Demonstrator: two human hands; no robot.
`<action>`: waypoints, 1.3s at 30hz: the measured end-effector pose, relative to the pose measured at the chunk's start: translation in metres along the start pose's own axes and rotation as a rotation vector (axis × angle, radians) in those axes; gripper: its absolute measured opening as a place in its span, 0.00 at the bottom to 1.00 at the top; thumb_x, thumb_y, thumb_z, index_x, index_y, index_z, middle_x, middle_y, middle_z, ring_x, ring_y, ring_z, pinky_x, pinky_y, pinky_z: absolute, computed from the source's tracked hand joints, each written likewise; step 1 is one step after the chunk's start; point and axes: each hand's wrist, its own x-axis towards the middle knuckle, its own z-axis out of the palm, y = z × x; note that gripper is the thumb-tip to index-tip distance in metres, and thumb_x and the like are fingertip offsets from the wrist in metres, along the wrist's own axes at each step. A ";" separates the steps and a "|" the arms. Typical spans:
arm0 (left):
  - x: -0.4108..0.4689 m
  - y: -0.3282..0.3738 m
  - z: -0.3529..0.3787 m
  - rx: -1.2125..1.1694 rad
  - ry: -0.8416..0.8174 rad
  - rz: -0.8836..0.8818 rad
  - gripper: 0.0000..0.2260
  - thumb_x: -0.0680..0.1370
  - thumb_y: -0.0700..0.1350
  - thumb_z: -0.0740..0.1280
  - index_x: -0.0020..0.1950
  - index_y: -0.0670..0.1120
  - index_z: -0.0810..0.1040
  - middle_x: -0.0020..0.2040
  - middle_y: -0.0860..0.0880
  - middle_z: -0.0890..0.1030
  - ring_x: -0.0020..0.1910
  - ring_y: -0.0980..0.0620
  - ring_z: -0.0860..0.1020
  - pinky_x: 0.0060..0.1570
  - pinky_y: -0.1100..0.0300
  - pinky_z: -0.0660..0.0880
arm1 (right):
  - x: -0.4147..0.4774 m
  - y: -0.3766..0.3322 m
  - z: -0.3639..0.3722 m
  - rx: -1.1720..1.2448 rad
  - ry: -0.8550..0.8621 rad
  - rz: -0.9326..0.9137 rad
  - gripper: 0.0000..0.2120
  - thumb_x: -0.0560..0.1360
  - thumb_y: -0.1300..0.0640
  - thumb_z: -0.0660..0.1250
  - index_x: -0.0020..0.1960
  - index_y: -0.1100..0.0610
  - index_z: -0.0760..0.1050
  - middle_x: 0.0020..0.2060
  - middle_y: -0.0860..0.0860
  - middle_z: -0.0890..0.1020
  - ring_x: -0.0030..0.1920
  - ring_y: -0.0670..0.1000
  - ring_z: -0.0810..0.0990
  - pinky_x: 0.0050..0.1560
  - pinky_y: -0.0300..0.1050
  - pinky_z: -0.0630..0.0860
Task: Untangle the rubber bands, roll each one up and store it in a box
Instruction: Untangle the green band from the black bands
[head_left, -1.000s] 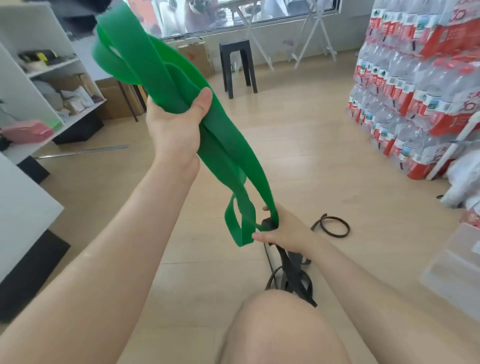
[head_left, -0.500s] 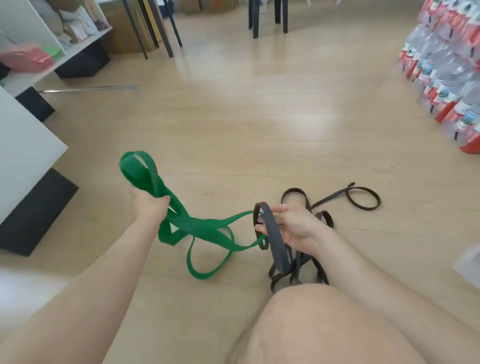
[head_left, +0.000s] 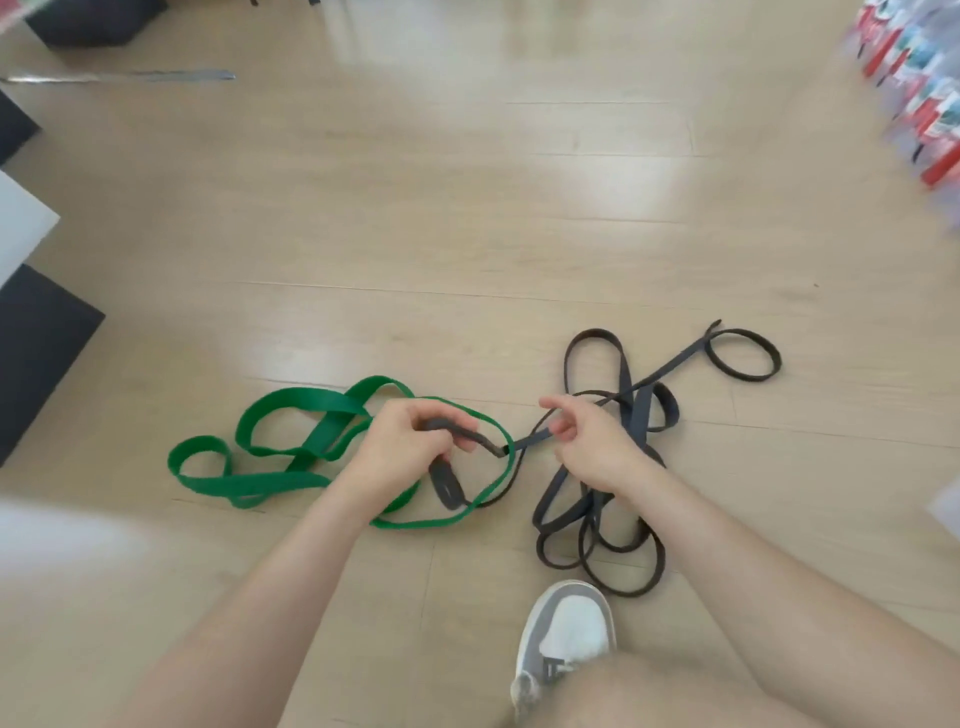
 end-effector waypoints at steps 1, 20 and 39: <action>0.002 -0.008 -0.006 0.027 0.028 -0.035 0.19 0.70 0.26 0.58 0.42 0.46 0.83 0.34 0.51 0.84 0.33 0.57 0.78 0.37 0.66 0.74 | 0.006 0.007 0.002 -0.143 -0.034 -0.039 0.32 0.75 0.71 0.59 0.76 0.52 0.62 0.65 0.51 0.72 0.66 0.52 0.70 0.66 0.46 0.71; 0.032 -0.093 0.013 0.877 0.321 0.103 0.06 0.79 0.45 0.60 0.52 0.45 0.73 0.44 0.48 0.76 0.41 0.44 0.76 0.40 0.51 0.73 | 0.060 0.062 0.003 -1.222 -0.095 -0.136 0.13 0.77 0.63 0.60 0.61 0.58 0.65 0.51 0.53 0.81 0.50 0.56 0.81 0.39 0.49 0.73; 0.024 -0.041 0.162 0.753 -0.303 0.037 0.46 0.68 0.59 0.72 0.77 0.59 0.47 0.78 0.47 0.48 0.75 0.41 0.52 0.71 0.51 0.58 | -0.059 0.109 -0.062 -0.228 0.275 0.180 0.33 0.78 0.52 0.63 0.79 0.53 0.54 0.75 0.54 0.62 0.74 0.55 0.60 0.74 0.48 0.58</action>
